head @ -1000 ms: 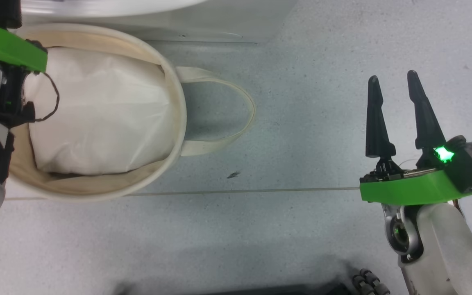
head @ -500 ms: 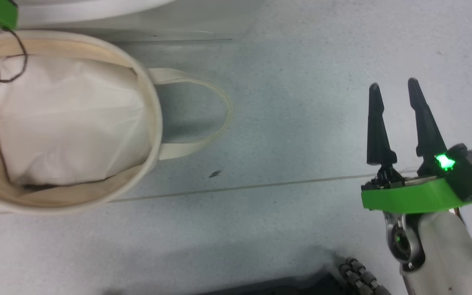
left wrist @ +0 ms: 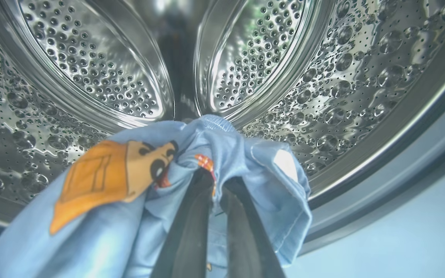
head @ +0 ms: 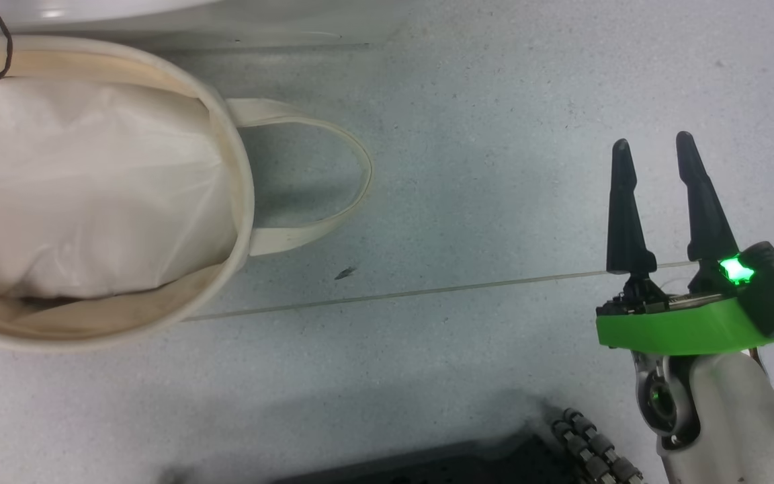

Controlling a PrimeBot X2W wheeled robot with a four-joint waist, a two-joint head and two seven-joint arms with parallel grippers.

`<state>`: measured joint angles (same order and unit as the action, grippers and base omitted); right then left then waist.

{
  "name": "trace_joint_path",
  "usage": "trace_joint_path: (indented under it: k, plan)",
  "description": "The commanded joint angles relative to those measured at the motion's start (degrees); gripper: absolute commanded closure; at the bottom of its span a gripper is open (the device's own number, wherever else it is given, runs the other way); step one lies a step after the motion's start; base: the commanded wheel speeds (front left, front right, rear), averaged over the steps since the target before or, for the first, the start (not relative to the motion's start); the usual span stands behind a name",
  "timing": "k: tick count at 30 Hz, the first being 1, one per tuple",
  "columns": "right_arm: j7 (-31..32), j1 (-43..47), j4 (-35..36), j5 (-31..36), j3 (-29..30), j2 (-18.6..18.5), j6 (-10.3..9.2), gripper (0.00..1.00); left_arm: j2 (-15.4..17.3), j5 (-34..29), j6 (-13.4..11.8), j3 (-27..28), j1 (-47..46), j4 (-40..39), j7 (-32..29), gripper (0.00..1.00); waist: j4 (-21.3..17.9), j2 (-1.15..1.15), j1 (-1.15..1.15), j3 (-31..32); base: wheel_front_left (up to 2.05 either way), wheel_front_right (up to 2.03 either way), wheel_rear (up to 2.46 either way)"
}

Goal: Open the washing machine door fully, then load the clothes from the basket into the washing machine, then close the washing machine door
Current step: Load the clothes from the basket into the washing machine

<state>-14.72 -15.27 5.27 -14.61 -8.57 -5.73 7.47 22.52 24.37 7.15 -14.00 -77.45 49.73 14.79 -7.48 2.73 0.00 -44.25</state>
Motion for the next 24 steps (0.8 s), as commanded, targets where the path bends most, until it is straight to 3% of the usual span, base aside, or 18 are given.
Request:
trace_joint_path:
  k: [1,6,7,8,9,15,24]
  plan:
    - [-0.28,1.60,1.73,0.29,-1.13,0.36,0.02,0.00,2.40,-0.17,0.31,0.66,-1.64,-1.29,0.21,1.00,-0.01,0.00,0.00,0.05,0.00,0.00,0.00]
    - [-0.28,1.76,1.46,0.23,-1.06,0.43,0.02,0.00,2.08,1.14,0.33,-3.20,-2.95,2.03,0.21,0.97,-0.18,0.00,0.00,0.21,0.00,0.00,0.00]
    - [-0.28,1.75,1.38,0.22,-1.14,0.47,0.02,0.00,2.01,1.60,0.33,-4.21,-3.14,3.04,0.21,0.80,-0.26,0.00,0.00,0.26,0.00,0.00,0.00]
    - [-0.28,1.74,1.29,0.21,-1.20,0.51,0.02,0.00,2.03,2.04,0.33,-5.22,-3.45,4.46,0.21,0.06,-0.35,0.00,0.00,0.32,0.00,0.00,0.00]
    - [-0.28,1.71,1.24,0.19,-1.25,0.56,0.02,0.00,1.93,2.74,0.33,-5.93,-3.85,6.43,0.16,0.00,-0.44,0.00,0.00,0.42,0.00,0.00,0.00]
    - [-0.28,1.75,0.96,0.06,-1.12,0.76,0.02,0.00,1.03,5.13,0.33,-9.97,-7.61,15.23,-3.61,0.00,-0.72,0.00,0.00,0.79,0.00,0.00,0.00]
    - [-0.28,1.33,0.32,-0.29,-1.21,0.66,0.02,0.00,-0.15,7.62,0.34,-12.36,-9.43,21.21,-6.19,0.00,-0.18,0.00,0.00,2.19,0.00,0.00,0.00]
